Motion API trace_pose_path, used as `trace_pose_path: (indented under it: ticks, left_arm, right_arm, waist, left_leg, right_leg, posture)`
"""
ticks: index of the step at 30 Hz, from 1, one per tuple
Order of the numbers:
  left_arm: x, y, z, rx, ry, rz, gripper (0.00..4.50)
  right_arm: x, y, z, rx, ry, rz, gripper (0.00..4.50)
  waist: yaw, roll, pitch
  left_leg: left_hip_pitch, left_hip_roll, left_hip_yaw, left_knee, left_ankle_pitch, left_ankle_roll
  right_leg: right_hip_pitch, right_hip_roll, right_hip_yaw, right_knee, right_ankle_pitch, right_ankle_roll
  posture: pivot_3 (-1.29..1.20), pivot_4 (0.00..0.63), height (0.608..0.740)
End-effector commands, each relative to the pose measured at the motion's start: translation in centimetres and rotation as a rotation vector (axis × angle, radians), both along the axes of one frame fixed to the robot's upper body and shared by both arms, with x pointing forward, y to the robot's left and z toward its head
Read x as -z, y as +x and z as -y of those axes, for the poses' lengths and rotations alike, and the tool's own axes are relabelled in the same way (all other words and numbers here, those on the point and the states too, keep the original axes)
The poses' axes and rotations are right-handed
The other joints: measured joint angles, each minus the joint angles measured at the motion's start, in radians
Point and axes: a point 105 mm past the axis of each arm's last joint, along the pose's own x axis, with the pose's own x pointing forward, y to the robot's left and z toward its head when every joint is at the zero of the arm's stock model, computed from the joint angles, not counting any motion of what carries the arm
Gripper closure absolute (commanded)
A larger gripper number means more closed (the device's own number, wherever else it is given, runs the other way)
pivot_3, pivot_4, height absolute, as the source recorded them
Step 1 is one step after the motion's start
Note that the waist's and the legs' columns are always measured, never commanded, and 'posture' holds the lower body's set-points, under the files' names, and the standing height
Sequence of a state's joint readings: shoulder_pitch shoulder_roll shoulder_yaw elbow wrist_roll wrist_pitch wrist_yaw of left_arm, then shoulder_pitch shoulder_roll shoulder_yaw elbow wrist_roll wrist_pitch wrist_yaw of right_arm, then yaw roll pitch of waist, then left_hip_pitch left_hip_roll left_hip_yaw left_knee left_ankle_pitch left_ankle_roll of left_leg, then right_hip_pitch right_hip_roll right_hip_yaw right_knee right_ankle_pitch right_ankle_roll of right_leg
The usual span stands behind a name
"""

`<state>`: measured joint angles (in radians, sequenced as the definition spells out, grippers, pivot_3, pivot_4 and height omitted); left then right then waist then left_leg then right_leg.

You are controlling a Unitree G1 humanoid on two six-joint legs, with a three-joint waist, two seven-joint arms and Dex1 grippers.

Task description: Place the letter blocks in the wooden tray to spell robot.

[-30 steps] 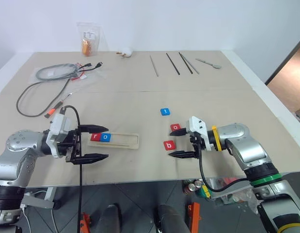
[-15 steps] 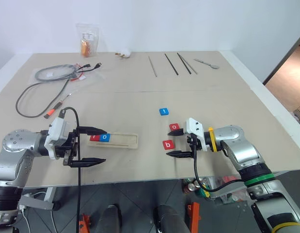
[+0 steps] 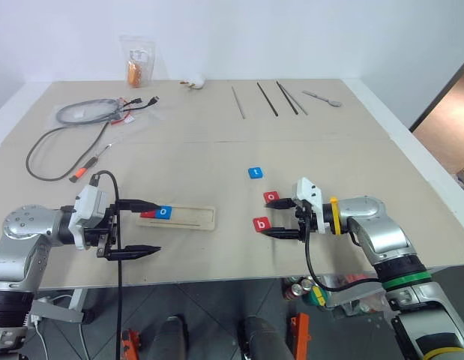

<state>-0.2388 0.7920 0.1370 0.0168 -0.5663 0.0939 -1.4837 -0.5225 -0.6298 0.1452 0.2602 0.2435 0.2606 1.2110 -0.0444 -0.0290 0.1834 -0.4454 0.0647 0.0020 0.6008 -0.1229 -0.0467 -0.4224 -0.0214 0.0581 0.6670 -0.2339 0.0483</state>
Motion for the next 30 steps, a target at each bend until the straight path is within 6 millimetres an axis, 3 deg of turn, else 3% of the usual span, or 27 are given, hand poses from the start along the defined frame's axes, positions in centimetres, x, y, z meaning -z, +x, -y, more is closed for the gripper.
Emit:
trace_pose_path:
  ticks: [1, 11, 15, 20, 30]
  left_arm:
    - [-0.9, 0.0, -0.2, -0.017, -0.011, 0.041, 0.00]
    - [-0.5, 0.3, -0.1, -0.024, -0.018, 0.032, 0.00]
    - [-0.4, 0.3, 0.1, -0.023, -0.023, 0.032, 0.00]
    - [-0.3, 0.2, 0.0, -0.033, -0.027, 0.030, 0.00]
    - [-0.3, 0.6, -0.5, -0.059, -0.024, 0.035, 0.00]
  right_arm:
    - [-1.4, -0.3, 0.0, 0.022, 0.038, 0.055, 0.26]
    - [-0.6, -1.2, -1.2, 0.035, -0.004, 0.108, 0.26]
    - [-0.6, -0.9, -1.1, 0.066, -0.037, 0.148, 1.42]
    - [-0.7, -1.8, -1.2, 0.090, -0.016, 0.152, 3.26]
    - [-0.9, -2.2, -2.0, 0.103, 0.019, 0.146, 3.33]
  waist:
    - [0.000, 0.000, 0.000]
    - [-0.001, 0.000, 0.000]
    - [0.000, 0.000, 0.000]
    - [0.000, 0.000, 0.000]
    - [0.000, 0.000, 0.000]
  left_leg:
    - [0.000, 0.000, 0.000, 0.000, 0.000, 0.000]
    - [0.000, 0.000, 0.000, 0.000, 0.000, 0.000]
    - [0.000, 0.000, 0.001, 0.000, 0.000, 0.000]
    - [0.000, 0.000, 0.000, -0.001, 0.000, 0.000]
    - [0.000, 0.000, 0.001, -0.001, 0.000, 0.000]
  right_leg:
    - [0.000, 0.000, 0.000, 0.000, 0.000, 0.000]
    - [-0.001, 0.000, 0.001, 0.000, 0.000, 0.000]
    - [-0.001, 0.000, 0.001, 0.000, 0.000, 0.000]
    - [-0.001, 0.000, 0.001, 0.000, -0.001, 0.000]
    - [-0.001, -0.001, 0.001, 0.000, 0.000, 0.000]
  posture:
    - [0.00, 0.150, 0.740]
    - [0.00, 0.150, 0.740]
    - [0.00, 0.150, 0.740]
    - [0.00, 0.150, 0.740]
    - [0.00, 0.150, 0.740]
